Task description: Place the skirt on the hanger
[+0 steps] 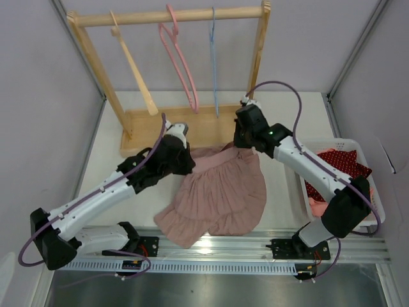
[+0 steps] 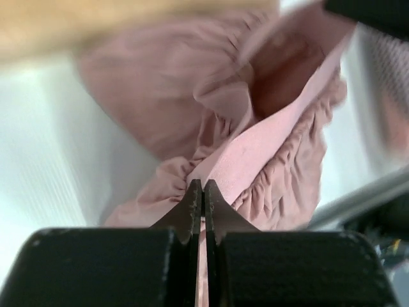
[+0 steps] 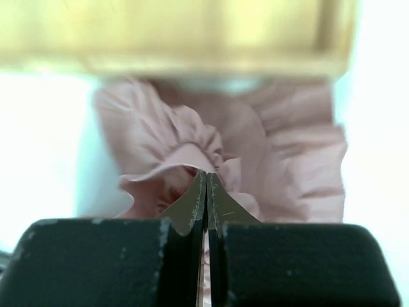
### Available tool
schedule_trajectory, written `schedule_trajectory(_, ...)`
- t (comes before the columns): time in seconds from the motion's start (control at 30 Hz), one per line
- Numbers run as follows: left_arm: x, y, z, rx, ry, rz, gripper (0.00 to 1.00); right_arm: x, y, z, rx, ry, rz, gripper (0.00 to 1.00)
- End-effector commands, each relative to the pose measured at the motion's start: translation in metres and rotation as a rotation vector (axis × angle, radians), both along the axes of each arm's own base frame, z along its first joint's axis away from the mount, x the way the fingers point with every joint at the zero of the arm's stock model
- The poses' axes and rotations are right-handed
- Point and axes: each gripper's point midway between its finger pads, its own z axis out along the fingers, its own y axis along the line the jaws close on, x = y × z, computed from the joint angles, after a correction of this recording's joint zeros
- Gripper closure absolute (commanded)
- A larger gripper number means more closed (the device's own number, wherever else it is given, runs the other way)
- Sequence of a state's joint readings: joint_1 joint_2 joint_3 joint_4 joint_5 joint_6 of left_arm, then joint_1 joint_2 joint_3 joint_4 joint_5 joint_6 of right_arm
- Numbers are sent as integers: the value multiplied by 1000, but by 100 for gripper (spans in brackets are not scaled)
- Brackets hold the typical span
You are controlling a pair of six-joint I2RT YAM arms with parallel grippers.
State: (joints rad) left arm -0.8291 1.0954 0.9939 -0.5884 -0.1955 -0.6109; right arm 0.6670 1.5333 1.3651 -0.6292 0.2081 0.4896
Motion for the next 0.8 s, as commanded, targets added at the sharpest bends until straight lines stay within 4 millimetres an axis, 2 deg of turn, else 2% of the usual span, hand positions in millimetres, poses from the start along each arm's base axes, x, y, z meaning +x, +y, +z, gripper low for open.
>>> schedule_trajectory(0.0, 50, 13, 71, 13, -174, 45, 100, 15, -28, 74, 26, -159, -64, 100)
schedule_trajectory(0.03, 58, 14, 92, -2, -202, 50, 100, 20, -31, 97, 48, -199, -80, 100)
schedule_trajectory(0.07, 65, 13, 93, 14, -200, 49, 100, 21, -39, 108, 47, -215, -95, 100)
schedule_trajectory(0.1, 73, 15, 119, 5, -252, 55, 100, 22, -41, 122, 54, -238, -101, 100)
schedule_trajectory(0.13, 75, 17, 124, 17, -255, 56, 100, 24, -44, 148, 72, -291, -117, 100)
schedule_trajectory(0.17, 80, 16, 154, -10, -306, 61, 100, 20, -48, 159, 73, -302, -121, 100)
schedule_trajectory(0.2, 80, 18, 157, -4, -305, 64, 100, 18, -51, 177, 93, -334, -130, 100)
schedule_trajectory(0.27, 78, 19, 177, -28, -332, 67, 100, 12, -56, 185, 103, -344, -136, 100)
schedule_trajectory(0.3, 74, 21, 178, -37, -328, 65, 100, 4, -59, 193, 126, -356, -139, 100)
schedule_trajectory(0.33, 71, 21, 178, -44, -324, 61, 100, 0, -60, 181, 118, -328, -136, 100)
schedule_trajectory(0.37, 68, 21, 159, -28, -286, 52, 100, -6, -59, 173, 124, -309, -129, 100)
schedule_trajectory(0.4, 59, 21, 161, -71, -285, 46, 100, -17, -57, 171, 140, -307, -116, 100)
schedule_trajectory(0.43, 54, 22, 138, -60, -242, 42, 100, -22, -53, 163, 164, -296, -122, 100)
schedule_trajectory(0.47, 49, 22, 128, -72, -224, 39, 100, -30, -51, 125, 127, -235, -120, 100)
schedule_trajectory(0.5, 39, 22, 75, -46, -125, 35, 100, -37, -51, 110, 125, -212, -128, 100)
schedule_trajectory(0.53, 31, 26, 74, -78, -128, 38, 100, -50, -46, 106, 178, -212, -133, 100)
schedule_trajectory(0.57, 26, 25, 61, -99, -96, 46, 100, -61, -47, 58, 136, -139, -138, 100)
schedule_trajectory(0.6, 13, 28, 7, -63, -6, 34, 100, -69, -46, 40, 144, -107, -139, 100)
schedule_trajectory(0.63, 6, 28, 0, -87, 6, 33, 100, -77, -38, 30, 181, -103, -125, 100)
schedule_trajectory(0.67, 0, 26, -12, -109, 38, 34, 100, -85, -33, 12, 205, -65, -141, 100)
schedule_trajectory(0.7, -7, 27, -37, -104, 70, 35, 100, -97, -38, -27, 162, -10, -152, 100)
schedule_trajectory(0.73, -17, 30, -61, -89, 112, 35, 100, -101, -33, -36, 180, -9, -158, 100)
schedule_trajectory(0.77, -24, 32, -79, -88, 147, 37, 100, -112, -23, -51, 193, 19, -153, 100)
